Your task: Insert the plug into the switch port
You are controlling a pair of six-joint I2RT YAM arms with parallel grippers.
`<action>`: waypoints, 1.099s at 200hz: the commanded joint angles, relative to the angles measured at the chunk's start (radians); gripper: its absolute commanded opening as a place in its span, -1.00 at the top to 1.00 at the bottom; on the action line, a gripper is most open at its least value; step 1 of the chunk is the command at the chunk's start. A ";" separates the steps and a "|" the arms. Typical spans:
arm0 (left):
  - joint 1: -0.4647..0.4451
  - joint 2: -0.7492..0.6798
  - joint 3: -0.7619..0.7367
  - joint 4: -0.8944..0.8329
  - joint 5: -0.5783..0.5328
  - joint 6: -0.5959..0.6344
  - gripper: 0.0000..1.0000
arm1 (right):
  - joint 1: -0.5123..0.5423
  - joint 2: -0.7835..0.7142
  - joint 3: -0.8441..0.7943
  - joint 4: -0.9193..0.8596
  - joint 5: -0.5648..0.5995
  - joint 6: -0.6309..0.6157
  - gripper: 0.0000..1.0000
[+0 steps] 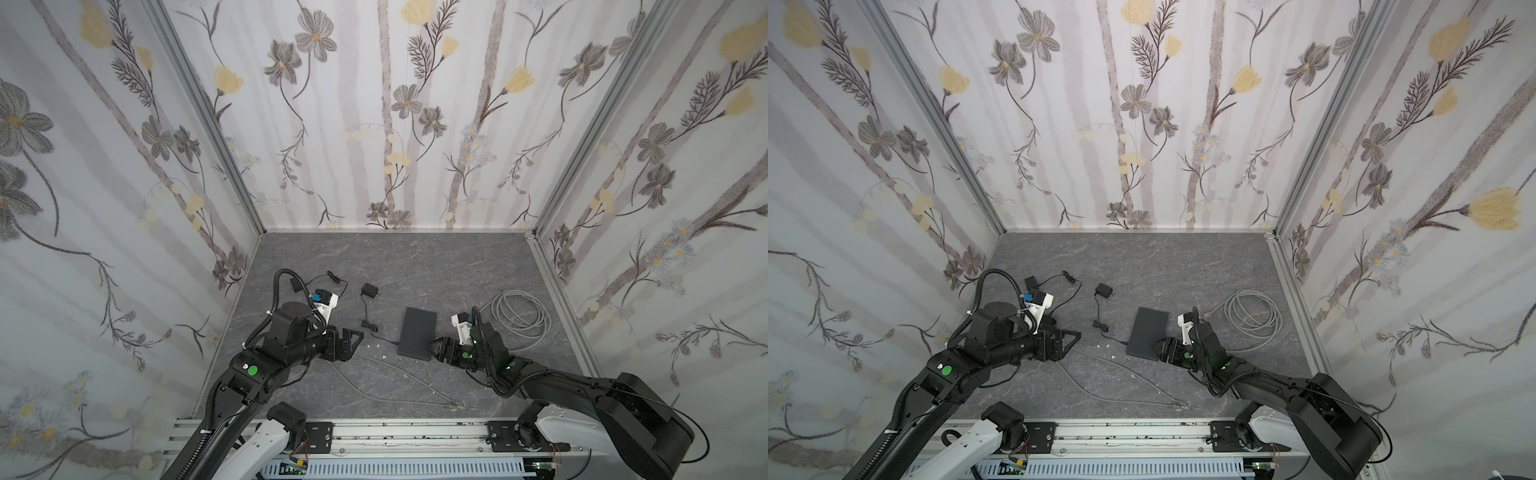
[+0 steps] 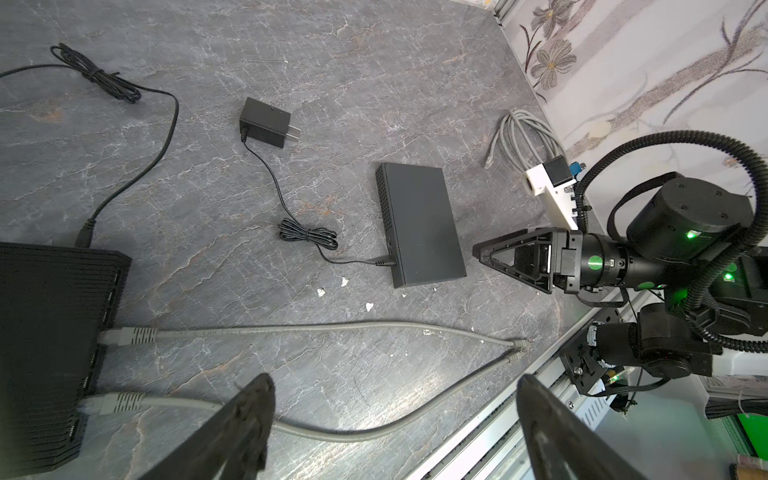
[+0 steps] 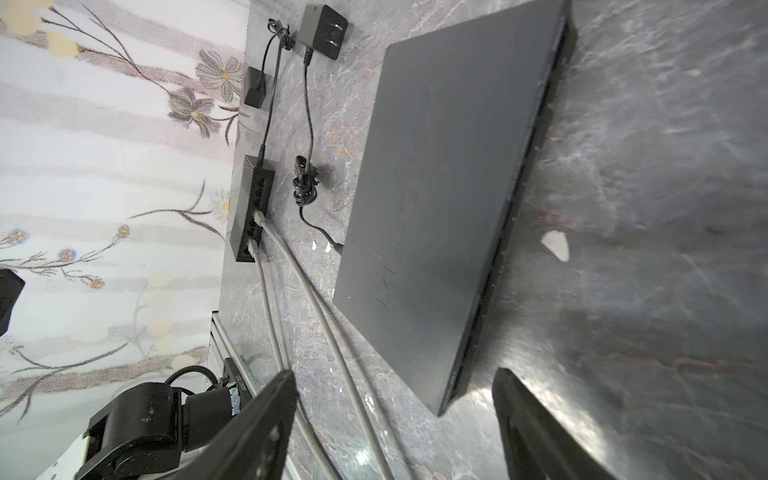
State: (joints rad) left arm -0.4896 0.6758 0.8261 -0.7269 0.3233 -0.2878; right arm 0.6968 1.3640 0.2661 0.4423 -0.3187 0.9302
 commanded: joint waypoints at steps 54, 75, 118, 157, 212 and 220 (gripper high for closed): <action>-0.019 0.005 0.002 0.000 -0.015 0.001 -0.84 | 0.124 0.255 0.020 0.340 -0.066 0.161 -0.47; -0.019 0.002 0.002 0.000 -0.015 0.001 -0.85 | 0.174 0.301 0.044 0.372 -0.072 0.184 -0.46; -0.020 -0.014 0.007 -0.003 -0.004 0.006 -0.88 | 0.181 0.247 0.109 0.163 0.018 0.098 -0.47; -0.020 -0.031 0.005 0.000 0.005 0.004 -0.90 | 0.181 0.029 0.231 -0.339 0.293 -0.211 -0.52; -0.020 -0.067 -0.002 0.012 0.021 0.005 -0.91 | 0.185 -0.118 0.417 -0.706 0.589 -0.696 -0.42; -0.020 -0.070 -0.001 0.013 0.026 0.007 -0.91 | 0.188 -0.123 0.439 -0.728 0.611 -0.737 -0.42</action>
State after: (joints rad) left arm -0.5087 0.6121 0.8261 -0.7288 0.3260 -0.2878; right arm 0.8780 1.2556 0.6491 -0.1066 0.1287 0.4297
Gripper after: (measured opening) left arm 0.955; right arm 0.713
